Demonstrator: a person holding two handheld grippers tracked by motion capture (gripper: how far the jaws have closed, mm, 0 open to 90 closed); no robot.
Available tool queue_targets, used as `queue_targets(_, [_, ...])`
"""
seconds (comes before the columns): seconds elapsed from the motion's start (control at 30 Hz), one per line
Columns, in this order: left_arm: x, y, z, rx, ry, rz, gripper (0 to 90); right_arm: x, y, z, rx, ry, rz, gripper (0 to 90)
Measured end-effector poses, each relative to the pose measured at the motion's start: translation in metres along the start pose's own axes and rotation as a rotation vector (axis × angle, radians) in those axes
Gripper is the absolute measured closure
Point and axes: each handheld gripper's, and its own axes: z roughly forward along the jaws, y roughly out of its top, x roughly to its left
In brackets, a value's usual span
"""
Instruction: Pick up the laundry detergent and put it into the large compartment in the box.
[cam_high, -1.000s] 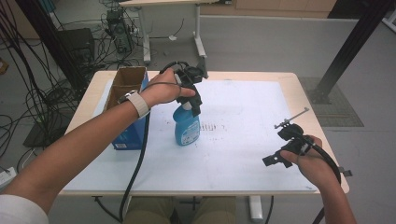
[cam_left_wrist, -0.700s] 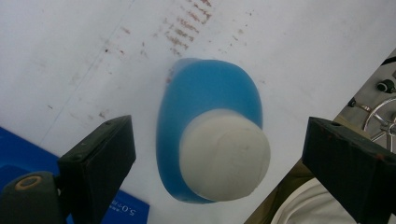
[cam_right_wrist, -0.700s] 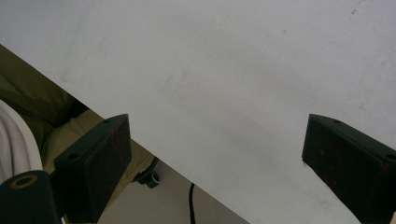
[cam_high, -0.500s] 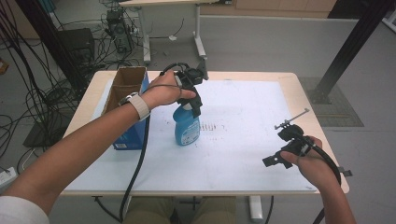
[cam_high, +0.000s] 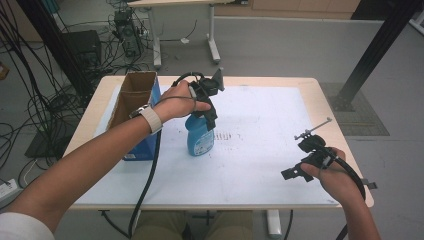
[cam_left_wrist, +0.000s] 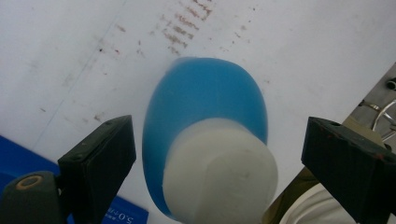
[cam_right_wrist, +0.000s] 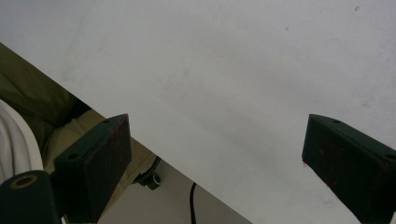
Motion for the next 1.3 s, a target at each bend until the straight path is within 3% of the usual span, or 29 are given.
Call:
queue_targets(0.47, [0.0, 0.001, 0.016, 0.009, 0.016, 0.003, 11.6, -0.003, -0.003, 0.004, 0.004, 0.007, 0.008, 8.3])
queue_targets(0.93, [-0.01, 0.003, 0.021, 0.017, 0.066, 0.015, 15.4, -0.004, -0.003, 0.007, 0.003, 0.013, 0.007, 8.3])
queue_targets(1.3, [-0.012, 0.003, 0.024, 0.014, 0.07, 0.007, 20.3, -0.004, -0.003, 0.007, 0.004, 0.015, 0.008, 8.3])
